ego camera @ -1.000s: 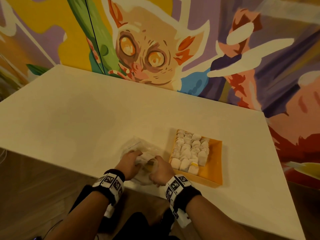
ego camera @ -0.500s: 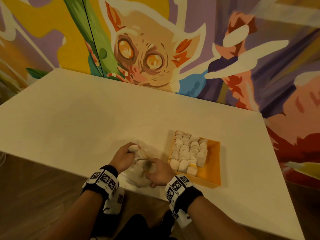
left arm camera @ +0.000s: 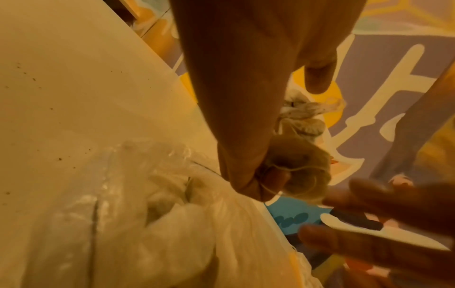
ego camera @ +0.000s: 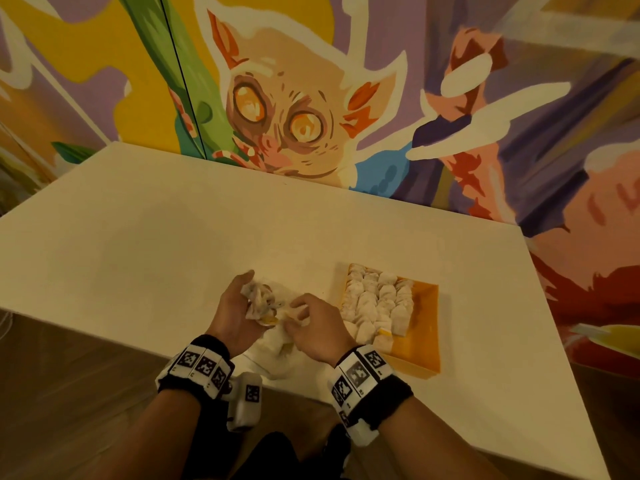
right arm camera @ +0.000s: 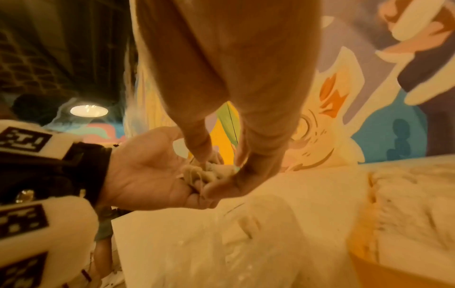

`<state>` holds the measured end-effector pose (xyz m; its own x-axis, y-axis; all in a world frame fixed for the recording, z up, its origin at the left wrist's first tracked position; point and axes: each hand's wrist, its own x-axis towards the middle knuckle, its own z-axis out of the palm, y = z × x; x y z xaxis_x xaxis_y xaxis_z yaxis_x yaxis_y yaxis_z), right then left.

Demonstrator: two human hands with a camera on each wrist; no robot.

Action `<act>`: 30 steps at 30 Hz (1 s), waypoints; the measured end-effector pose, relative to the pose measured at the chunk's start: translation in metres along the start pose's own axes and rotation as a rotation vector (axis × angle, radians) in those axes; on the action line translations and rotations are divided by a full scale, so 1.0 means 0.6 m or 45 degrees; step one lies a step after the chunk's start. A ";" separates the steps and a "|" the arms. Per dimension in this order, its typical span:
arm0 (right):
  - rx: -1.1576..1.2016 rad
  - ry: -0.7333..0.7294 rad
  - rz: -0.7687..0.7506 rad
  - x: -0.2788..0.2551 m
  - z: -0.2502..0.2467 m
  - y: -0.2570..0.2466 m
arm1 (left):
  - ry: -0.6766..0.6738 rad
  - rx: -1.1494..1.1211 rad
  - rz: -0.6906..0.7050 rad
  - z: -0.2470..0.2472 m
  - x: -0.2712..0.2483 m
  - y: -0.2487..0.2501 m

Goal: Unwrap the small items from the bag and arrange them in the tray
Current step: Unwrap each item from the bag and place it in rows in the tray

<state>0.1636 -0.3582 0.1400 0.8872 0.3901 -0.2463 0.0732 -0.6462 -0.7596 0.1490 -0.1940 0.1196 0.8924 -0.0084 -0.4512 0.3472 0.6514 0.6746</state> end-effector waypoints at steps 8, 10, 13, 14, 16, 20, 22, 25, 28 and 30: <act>0.122 0.141 -0.296 0.000 0.034 -0.004 | 0.313 0.036 0.079 0.035 0.005 -0.022; 0.041 0.181 -0.354 -0.002 0.028 -0.004 | 0.389 0.049 0.099 0.035 0.008 -0.029; 0.021 0.141 -0.445 -0.007 0.015 -0.007 | 0.366 0.091 0.097 0.029 0.008 -0.038; 0.016 0.126 -0.471 -0.008 0.013 -0.006 | 0.313 0.109 0.092 0.029 0.006 -0.040; -0.004 0.097 -0.483 -0.006 0.012 -0.004 | 0.250 0.156 0.079 0.028 0.005 -0.045; 0.068 0.130 -0.492 -0.002 0.012 -0.001 | 0.221 0.164 0.105 0.028 0.010 -0.047; 0.100 0.142 -0.537 -0.003 0.011 -0.003 | 0.241 0.059 0.092 0.032 0.013 -0.046; 0.138 0.155 -0.535 -0.002 0.007 -0.006 | 0.203 -0.035 0.045 0.038 0.012 -0.044; 0.258 0.191 -0.484 -0.004 0.007 -0.009 | 0.134 -0.055 0.012 0.047 0.004 -0.041; 0.333 0.230 -0.419 -0.004 0.007 -0.007 | 0.139 -0.043 0.016 0.049 0.005 -0.039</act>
<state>0.1595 -0.3538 0.1415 0.9027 0.4117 0.1248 0.2678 -0.3107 -0.9120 0.1517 -0.2316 0.1197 0.8593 0.0817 -0.5049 0.3244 0.6761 0.6615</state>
